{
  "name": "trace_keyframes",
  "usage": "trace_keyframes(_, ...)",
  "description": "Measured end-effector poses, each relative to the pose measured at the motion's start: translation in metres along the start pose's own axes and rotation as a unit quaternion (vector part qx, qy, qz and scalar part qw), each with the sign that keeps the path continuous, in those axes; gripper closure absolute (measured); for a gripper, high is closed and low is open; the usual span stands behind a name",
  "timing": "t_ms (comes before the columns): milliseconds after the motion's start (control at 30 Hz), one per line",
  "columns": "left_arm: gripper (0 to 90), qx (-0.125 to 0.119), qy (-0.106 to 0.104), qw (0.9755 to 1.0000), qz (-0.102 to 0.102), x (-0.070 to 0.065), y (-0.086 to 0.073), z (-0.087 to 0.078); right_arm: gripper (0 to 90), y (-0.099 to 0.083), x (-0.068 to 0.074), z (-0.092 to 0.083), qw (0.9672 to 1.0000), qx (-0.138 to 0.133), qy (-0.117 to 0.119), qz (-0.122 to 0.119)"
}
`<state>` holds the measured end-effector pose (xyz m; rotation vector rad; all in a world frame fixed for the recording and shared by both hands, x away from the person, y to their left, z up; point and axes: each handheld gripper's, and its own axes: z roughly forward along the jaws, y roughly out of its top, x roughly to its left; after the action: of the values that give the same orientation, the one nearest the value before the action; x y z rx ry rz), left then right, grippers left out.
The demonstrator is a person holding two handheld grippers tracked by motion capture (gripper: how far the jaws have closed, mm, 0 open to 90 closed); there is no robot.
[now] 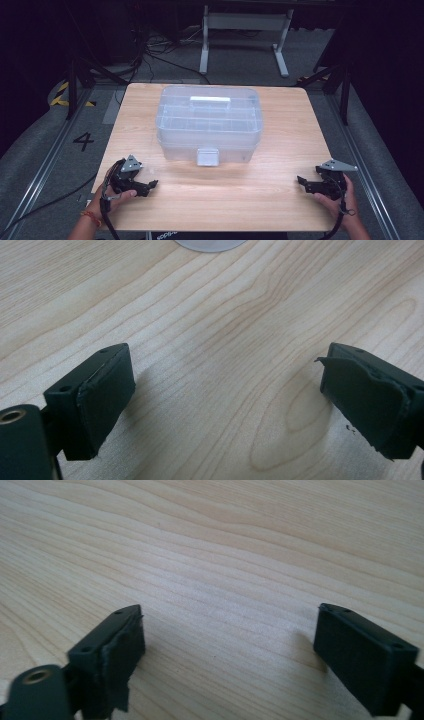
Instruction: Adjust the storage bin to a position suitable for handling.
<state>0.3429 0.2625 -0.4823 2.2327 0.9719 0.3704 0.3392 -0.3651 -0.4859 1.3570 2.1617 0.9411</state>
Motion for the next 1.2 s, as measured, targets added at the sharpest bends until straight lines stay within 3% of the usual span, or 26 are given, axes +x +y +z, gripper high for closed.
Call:
trace_keyframes(133,7.8,0.001,-0.003,1.0,-0.002,0.0,0.0,0.0,19.8,0.002,-0.001,-0.002,0.9996,-0.023,0.002,-0.019)
trace_keyframes(400,7.7,0.001,-0.003,1.0,-0.002,0.0,0.0,0.0,22.9,0.008,-0.003,-0.01,0.9984,-0.054,0.011,-0.016)
trace_keyframes(500,7.8,0.0,0.0,1.0,0.0,0.0,0.0,0.0,26.1,0.017,-0.002,-0.014,0.9973,-0.067,0.015,-0.025)
trace_keyframes(867,7.4,0.004,-0.003,1.0,-0.002,0.0,0.0,0.0,25.4,0.036,0.005,-0.018,0.9955,-0.078,0.026,-0.048)
trace_keyframes(1200,7.2,0.004,-0.002,1.0,-0.004,0.0,0.0,0.0,28.1,0.071,0.019,-0.021,0.9907,-0.098,0.036,-0.087)
